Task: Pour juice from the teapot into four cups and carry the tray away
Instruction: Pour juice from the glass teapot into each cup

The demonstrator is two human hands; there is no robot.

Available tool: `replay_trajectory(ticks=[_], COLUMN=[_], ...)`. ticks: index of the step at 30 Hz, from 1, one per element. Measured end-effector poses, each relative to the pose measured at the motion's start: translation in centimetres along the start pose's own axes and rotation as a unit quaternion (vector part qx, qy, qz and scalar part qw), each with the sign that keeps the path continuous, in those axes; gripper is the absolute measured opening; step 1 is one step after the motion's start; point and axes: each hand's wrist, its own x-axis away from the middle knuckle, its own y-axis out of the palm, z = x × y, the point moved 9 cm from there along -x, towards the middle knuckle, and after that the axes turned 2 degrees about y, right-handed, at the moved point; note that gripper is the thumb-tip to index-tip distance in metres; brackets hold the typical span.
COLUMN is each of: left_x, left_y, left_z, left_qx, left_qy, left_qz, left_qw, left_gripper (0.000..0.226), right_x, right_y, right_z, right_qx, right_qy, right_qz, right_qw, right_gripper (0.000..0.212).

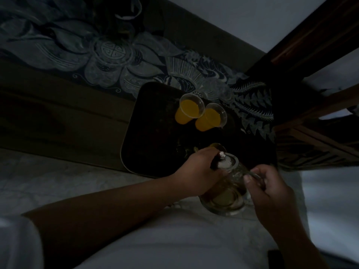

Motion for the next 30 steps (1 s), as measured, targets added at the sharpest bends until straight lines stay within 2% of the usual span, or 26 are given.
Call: replay_trajectory(ticks=[7, 30], left_x=[-0.1, -0.4], left_y=[-0.3, -0.8], left_z=[-0.6, -0.9], left_qx=[0.003, 0.050], left_qy=[0.003, -0.007], left_qz=[0.009, 0.033], left_qw=[1.000, 0.998], left_gripper=[0.028, 0.026], right_x=[-0.4, -1.6], right_y=[0.3, -0.3], right_z=[-0.8, -3.1], right_qx=[0.026, 0.060], right_qy=[-0.004, -0.032], right_qz=[-0.020, -0.024], right_qw=[0.999, 0.997], right_gripper=[0.004, 0.009])
